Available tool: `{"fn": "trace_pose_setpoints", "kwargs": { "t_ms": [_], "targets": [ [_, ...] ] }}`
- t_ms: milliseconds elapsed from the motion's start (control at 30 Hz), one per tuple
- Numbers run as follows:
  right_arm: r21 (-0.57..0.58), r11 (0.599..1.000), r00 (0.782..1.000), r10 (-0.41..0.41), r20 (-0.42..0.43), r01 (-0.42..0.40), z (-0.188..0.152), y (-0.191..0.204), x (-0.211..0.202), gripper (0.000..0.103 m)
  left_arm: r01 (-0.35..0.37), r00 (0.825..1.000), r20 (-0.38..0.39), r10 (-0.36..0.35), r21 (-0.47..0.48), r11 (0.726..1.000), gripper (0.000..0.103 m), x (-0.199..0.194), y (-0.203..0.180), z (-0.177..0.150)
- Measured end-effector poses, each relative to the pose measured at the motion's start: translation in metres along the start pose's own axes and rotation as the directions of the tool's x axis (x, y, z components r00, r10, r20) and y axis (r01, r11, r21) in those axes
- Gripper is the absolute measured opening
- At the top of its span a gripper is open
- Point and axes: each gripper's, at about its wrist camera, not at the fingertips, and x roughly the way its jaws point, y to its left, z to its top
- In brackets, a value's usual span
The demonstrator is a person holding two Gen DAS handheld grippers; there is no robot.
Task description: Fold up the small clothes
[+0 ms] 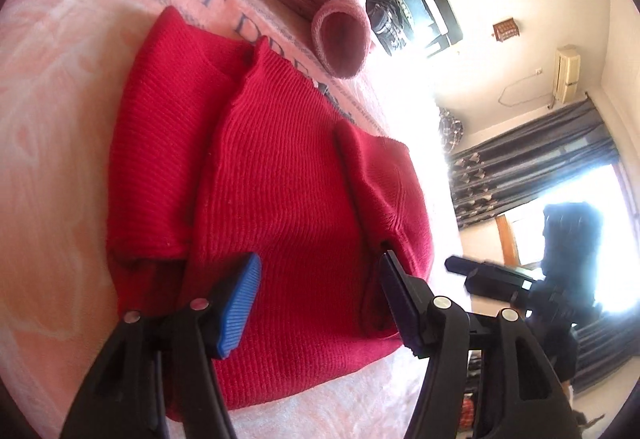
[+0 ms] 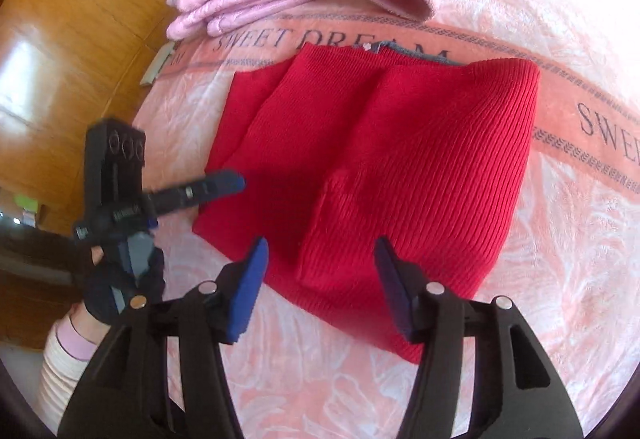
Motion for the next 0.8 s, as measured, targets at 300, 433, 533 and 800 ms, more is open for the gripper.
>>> {"fn": "trace_pose_setpoints", "kwargs": {
  "t_ms": [300,433,533,800],
  "targets": [
    [-0.173,0.973,0.986,-0.163,-0.028,0.155,-0.027,0.032,0.06,0.066,0.016,0.998,0.068,-0.016,0.001,1.0,0.064,-0.014,-0.009,0.015],
    [-0.184,0.96,0.976,-0.219,-0.022,0.211,-0.027,0.024,0.081,0.066,-0.008,0.999,0.051,0.007,0.016,1.0,0.064,-0.009,-0.007,0.015],
    [-0.203,0.95,0.971,-0.239,0.005,0.235,-0.024,0.02,0.083,0.053,-0.019,0.999,0.038,0.018,0.02,1.0,0.064,-0.006,-0.004,0.011],
    [-0.041,0.999,1.0,-0.018,0.023,0.019,-0.024,-0.023,0.046,0.011,0.049,0.999,0.011,-0.049,-0.023,0.999,0.065,0.008,-0.008,0.009]
  ]
}}
